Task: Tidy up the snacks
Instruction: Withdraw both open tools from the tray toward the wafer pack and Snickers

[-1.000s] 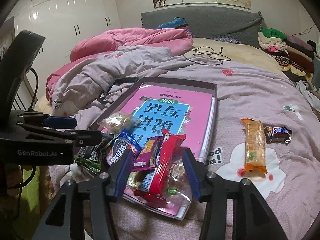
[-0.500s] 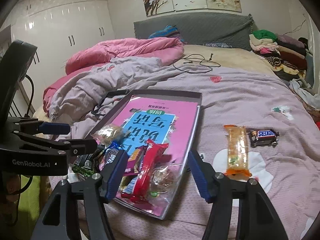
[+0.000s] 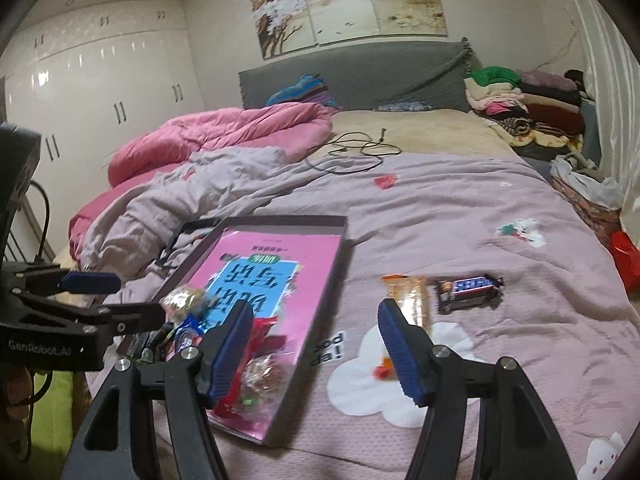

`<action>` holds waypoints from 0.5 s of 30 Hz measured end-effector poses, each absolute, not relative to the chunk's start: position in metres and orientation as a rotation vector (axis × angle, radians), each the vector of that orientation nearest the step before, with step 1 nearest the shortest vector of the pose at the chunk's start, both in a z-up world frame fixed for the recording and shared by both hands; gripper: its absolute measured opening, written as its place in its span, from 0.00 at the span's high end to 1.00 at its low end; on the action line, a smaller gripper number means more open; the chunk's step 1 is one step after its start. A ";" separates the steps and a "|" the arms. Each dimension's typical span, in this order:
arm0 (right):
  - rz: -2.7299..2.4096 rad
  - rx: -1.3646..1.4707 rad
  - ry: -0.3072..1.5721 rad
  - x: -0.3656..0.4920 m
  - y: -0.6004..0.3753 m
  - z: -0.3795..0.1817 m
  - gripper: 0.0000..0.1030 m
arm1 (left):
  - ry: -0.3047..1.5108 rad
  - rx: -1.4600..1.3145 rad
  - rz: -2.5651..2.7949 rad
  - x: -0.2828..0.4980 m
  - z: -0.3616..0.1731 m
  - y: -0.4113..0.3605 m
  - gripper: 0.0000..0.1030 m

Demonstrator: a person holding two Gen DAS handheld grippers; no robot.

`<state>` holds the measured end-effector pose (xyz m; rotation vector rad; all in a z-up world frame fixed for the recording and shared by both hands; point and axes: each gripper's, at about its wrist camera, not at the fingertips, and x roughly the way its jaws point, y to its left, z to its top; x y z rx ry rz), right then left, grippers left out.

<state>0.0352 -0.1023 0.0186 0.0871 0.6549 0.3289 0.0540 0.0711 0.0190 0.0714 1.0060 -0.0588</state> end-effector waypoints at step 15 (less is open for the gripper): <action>0.241 0.157 0.632 0.043 -0.150 0.021 0.37 | 0.997 0.097 -0.127 0.063 0.026 0.030 0.25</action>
